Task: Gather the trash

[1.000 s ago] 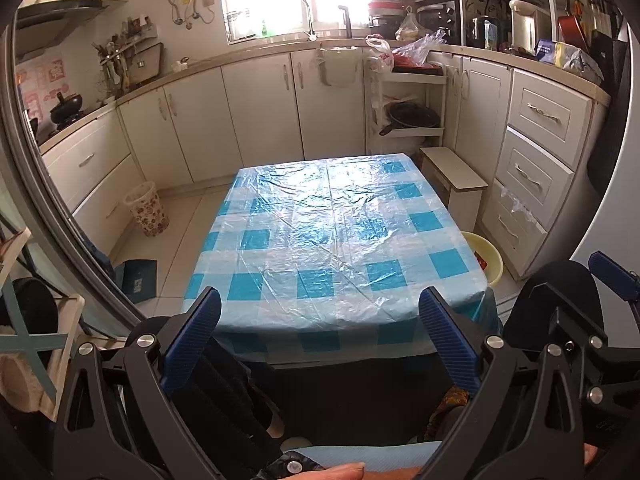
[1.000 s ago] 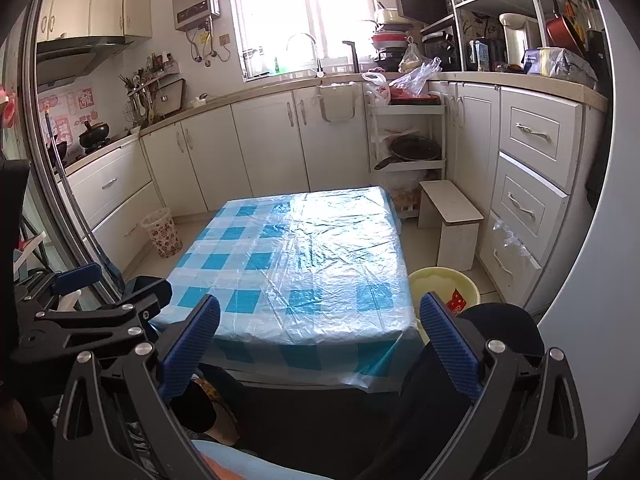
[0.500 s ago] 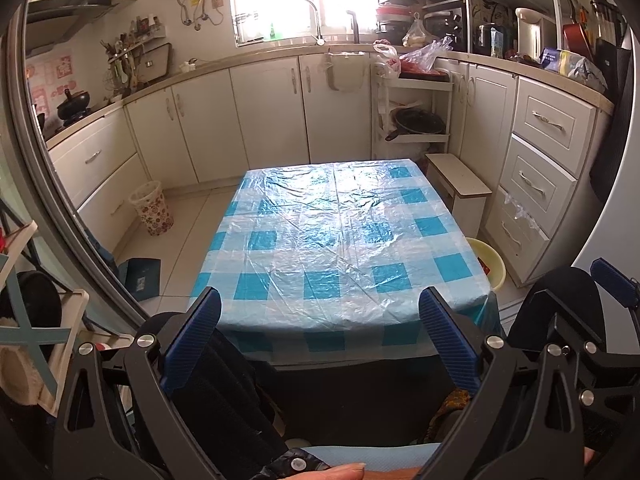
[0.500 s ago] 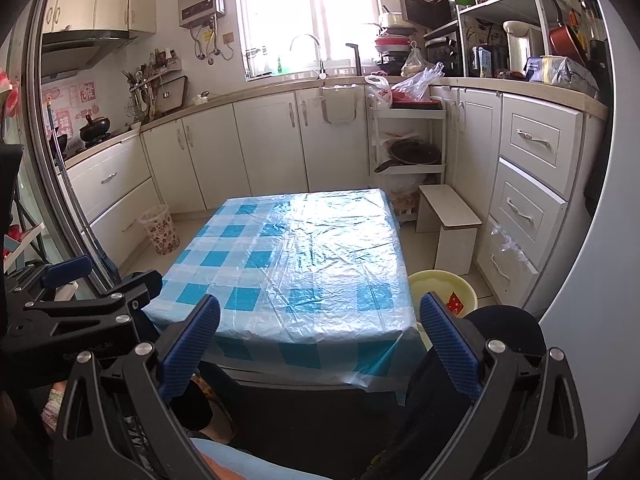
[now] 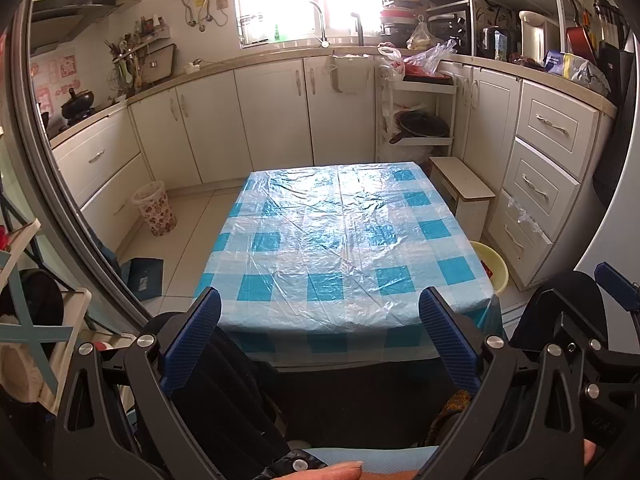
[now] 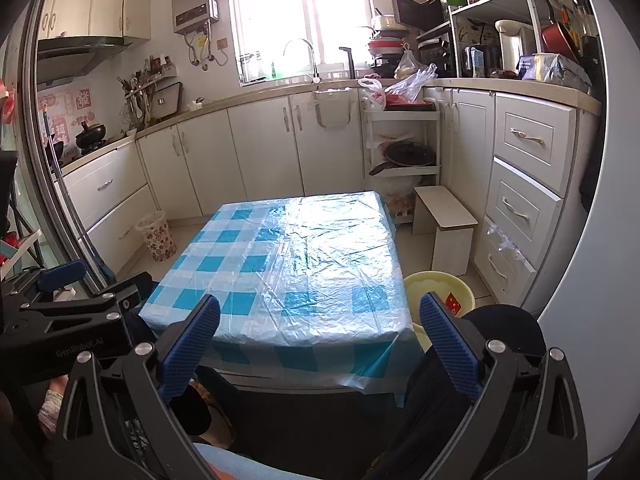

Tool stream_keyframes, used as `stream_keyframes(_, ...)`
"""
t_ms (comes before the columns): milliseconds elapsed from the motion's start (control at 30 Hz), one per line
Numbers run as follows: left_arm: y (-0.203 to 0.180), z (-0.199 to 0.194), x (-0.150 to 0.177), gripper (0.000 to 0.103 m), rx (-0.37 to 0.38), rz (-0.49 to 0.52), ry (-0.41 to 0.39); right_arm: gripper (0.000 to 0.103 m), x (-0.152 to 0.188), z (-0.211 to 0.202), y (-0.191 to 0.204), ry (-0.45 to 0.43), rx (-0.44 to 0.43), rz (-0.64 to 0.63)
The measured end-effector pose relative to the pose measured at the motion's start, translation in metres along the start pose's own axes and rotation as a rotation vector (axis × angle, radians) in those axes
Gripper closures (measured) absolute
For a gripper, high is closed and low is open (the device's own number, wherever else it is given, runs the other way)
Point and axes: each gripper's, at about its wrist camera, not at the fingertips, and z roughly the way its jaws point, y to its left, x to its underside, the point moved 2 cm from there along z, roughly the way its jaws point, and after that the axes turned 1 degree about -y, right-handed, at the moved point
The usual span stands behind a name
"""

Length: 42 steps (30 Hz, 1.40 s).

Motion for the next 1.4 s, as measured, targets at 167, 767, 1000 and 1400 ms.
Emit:
stream_keyframes(167, 0.0000, -0.0010, -0.0007, 0.008, 0.000, -0.002, -0.006, 0.007, 0.0007, -0.0009, 0.0001, -0.002, 0.000, 0.000)
stream_keyframes(767, -0.0011, -0.0004, 0.0022, 0.008, -0.023, -0.003, 0.002, 0.007, 0.0014, 0.0005, -0.0005, 0.004, 0.004, 0.000)
stream_keyframes(1000, -0.0017, -0.0005, 0.0029, 0.008, -0.040, -0.003, -0.002, 0.007, 0.0014, 0.0009, -0.0006, 0.005, 0.004, 0.000)
stream_keyframes(1400, 0.0020, -0.0005, 0.0040, 0.008, -0.055, -0.009, -0.003, 0.007, 0.0036, 0.0022, -0.0025, 0.008, 0.005, -0.002)
